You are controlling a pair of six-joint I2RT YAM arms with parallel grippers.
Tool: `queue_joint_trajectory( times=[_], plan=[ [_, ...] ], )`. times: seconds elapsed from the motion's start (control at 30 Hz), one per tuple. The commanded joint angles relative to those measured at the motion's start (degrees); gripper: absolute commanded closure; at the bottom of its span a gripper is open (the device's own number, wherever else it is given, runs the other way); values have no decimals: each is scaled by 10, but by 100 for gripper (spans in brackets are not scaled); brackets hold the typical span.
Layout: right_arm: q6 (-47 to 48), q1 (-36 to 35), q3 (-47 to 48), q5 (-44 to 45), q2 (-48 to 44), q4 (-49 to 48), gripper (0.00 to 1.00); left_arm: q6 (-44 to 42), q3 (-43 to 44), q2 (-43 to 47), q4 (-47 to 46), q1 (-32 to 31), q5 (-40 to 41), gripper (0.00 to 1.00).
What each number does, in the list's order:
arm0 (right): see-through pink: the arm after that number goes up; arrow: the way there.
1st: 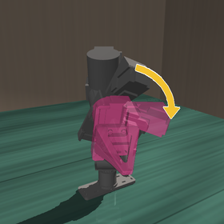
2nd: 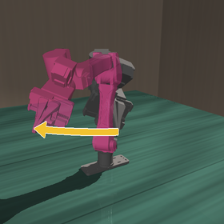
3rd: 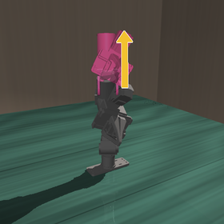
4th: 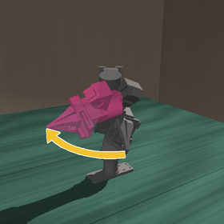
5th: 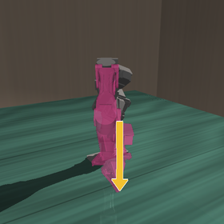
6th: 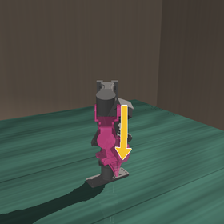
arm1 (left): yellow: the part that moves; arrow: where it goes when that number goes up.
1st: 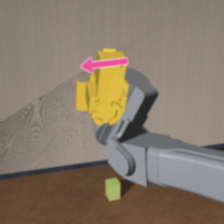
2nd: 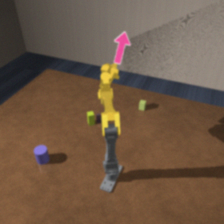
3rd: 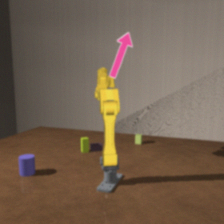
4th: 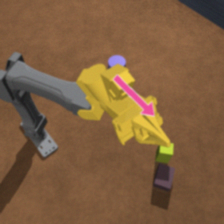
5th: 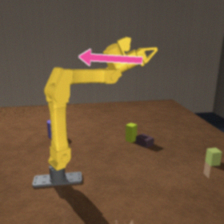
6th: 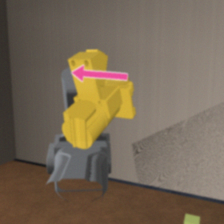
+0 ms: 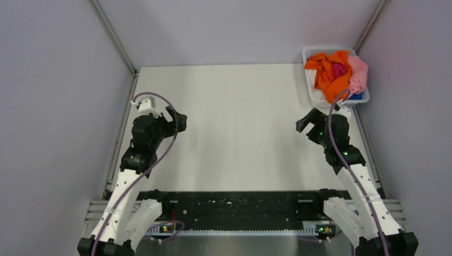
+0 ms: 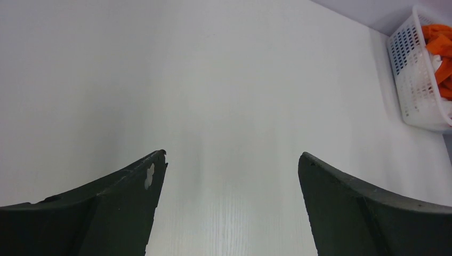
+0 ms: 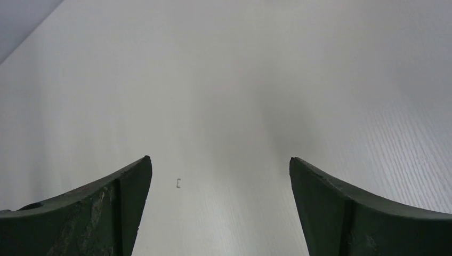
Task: Fold and stack the t-shirts
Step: Grab crumpled tshirt from bin with the right arm
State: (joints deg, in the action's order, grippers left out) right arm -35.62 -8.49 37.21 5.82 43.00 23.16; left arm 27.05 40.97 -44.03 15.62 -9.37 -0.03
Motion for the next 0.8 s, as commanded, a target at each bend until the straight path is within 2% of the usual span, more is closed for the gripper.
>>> queue_joint_trajectory(
  times=[0.0, 0.17, 0.53, 0.77],
  plan=[
    [13, -3, 67, 25, 25, -14, 1, 0, -10, 29, -46, 1, 25, 1],
    [44, 8, 151, 123, 86, -26, 1, 2, -20, 44, -49, 1, 24, 1],
    [116, 148, 411, 116, 405, 16, 1, 1, -29, 47, -52, 1, 18, 1],
    [156, 170, 536, 106, 559, 37, 5, 2, -34, 45, -58, 1, 38, 1]
  ],
)
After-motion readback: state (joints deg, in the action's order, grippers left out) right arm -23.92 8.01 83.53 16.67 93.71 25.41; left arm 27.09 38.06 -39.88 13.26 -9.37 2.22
